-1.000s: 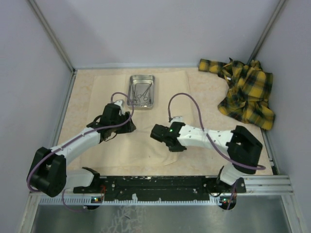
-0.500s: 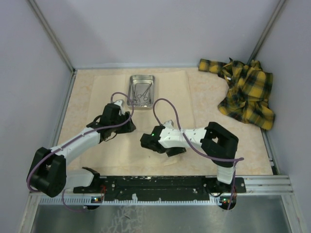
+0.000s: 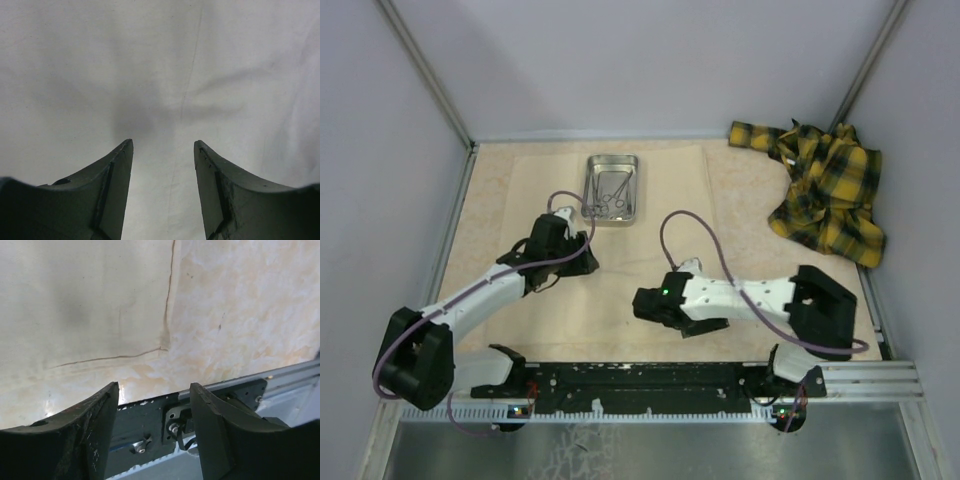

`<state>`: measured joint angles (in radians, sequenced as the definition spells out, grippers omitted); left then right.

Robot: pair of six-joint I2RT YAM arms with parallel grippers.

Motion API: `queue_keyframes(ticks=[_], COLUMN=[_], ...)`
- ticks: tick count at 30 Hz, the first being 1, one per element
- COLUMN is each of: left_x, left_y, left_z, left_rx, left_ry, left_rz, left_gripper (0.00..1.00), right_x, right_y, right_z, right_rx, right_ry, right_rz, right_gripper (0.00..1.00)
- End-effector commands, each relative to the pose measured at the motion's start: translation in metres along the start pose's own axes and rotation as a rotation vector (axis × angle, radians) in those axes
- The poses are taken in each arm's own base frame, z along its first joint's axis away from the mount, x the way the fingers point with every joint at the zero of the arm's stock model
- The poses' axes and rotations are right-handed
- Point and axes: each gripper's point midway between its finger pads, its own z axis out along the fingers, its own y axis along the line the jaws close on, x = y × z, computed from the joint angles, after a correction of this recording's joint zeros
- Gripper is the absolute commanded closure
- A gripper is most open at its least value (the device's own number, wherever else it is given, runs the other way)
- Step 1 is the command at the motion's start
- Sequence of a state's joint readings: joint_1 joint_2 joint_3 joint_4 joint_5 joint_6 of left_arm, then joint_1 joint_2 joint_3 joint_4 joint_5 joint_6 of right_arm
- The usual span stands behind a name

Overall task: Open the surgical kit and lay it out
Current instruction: Smooth out the surgical kit at the center of the board.

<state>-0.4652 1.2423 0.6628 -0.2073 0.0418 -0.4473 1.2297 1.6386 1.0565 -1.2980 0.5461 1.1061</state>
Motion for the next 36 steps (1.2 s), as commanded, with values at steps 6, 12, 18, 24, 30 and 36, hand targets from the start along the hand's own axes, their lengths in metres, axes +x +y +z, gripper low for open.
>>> queue_keyframes(ticks=[6, 12, 18, 24, 30, 36], left_x=[-0.019, -0.026, -0.031, -0.025, -0.025, -0.035], left_y=[-0.008, -0.004, 0.002, 0.016, 0.022, 0.022], left_z=[-0.018, -0.023, -0.028, -0.032, -0.041, -0.055], left_rx=[0.005, -0.023, -0.062, -0.141, -0.184, -0.191], left_ry=[-0.058, -0.087, -0.116, -0.107, -0.117, -0.172], left_rz=[0.019, 0.010, -0.006, -0.051, -0.087, -0.115], left_gripper=[0.39, 0.27, 0.03, 0.01, 0.00, 0.00], right_x=[-0.042, -0.076, -0.085, -0.061, -0.024, -0.027], right_y=[-0.006, -0.005, 0.024, 0.048, 0.051, 0.046], right_z=[-0.022, -0.009, 0.011, 0.036, 0.044, 0.017], right_rx=[-0.387, -0.521, -0.534, -0.551, -0.585, -0.573], right_ry=[-0.188, -0.288, -0.269, -0.181, -0.139, -0.175], right_rz=[0.372, 0.433, 0.327, 0.257, 0.274, 0.227], right_gripper=[0.43, 0.43, 0.45, 0.49, 0.53, 0.54])
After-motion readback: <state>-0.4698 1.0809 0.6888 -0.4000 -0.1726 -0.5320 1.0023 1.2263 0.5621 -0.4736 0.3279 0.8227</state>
